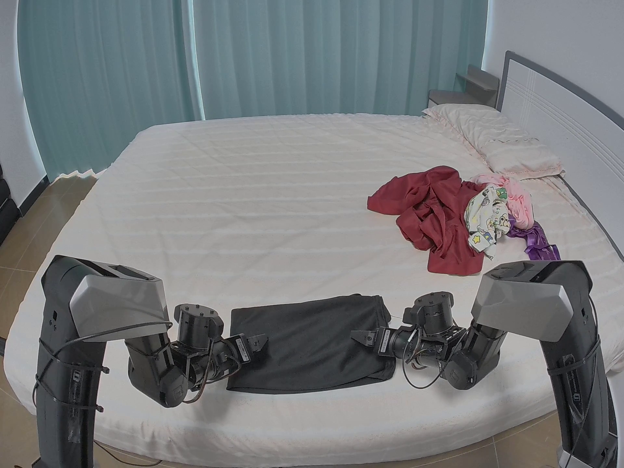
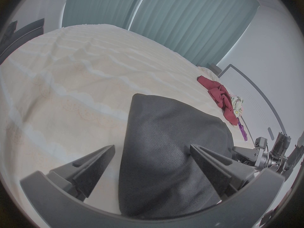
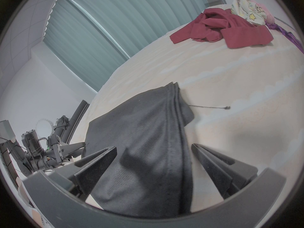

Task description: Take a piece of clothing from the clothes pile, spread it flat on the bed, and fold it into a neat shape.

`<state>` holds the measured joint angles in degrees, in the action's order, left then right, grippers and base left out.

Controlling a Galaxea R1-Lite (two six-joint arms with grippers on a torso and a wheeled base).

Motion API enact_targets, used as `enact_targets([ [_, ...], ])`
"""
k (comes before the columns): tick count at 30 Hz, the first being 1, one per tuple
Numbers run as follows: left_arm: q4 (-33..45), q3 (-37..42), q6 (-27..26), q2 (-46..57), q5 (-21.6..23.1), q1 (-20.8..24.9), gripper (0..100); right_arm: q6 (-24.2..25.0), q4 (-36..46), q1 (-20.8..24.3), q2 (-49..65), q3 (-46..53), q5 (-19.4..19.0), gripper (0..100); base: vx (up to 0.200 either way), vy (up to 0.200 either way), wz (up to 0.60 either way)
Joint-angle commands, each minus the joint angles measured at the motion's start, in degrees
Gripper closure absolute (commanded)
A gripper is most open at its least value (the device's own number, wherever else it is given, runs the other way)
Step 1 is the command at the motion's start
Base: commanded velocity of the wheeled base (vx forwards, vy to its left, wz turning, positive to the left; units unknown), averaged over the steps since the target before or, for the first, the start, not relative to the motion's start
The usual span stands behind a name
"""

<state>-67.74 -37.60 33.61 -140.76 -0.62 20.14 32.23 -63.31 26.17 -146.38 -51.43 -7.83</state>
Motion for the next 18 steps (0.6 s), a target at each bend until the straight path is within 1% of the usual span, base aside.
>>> enact_targets([
  [1,-0.11,-1.16,-0.12,-1.35,0.01,0.69,0,-0.15,0.64,0.99,-1.18,-1.57,-0.08,0,0.0,0.0,0.0],
  [9,-0.11,-2.83,0.05,-1.62,0.01,3.86,0,-0.5,1.25,2.13,-1.8,-3.76,0.0,0,0.0,0.0,0.0],
  [10,-0.11,-3.01,0.05,-1.62,0.09,4.03,0,-0.59,1.25,2.22,-1.8,-3.94,0.0,100,0.0,0.0,0.0],
  [14,-0.11,-3.45,0.23,-2.06,0.09,4.21,0,-0.59,2.22,2.48,-1.89,-4.55,-0.08,100,0.0,0.0,0.0],
  [15,-0.11,-3.89,0.4,-2.5,0.01,4.21,100,-0.5,3.1,2.57,-1.89,-4.99,-0.08,100,0.0,0.0,0.0],
  [18,-0.64,-3.62,0.32,-2.5,-0.17,3.86,100,-0.42,2.75,2.57,-1.89,-4.82,-0.08,100,0.0,0.0,0.0],
])
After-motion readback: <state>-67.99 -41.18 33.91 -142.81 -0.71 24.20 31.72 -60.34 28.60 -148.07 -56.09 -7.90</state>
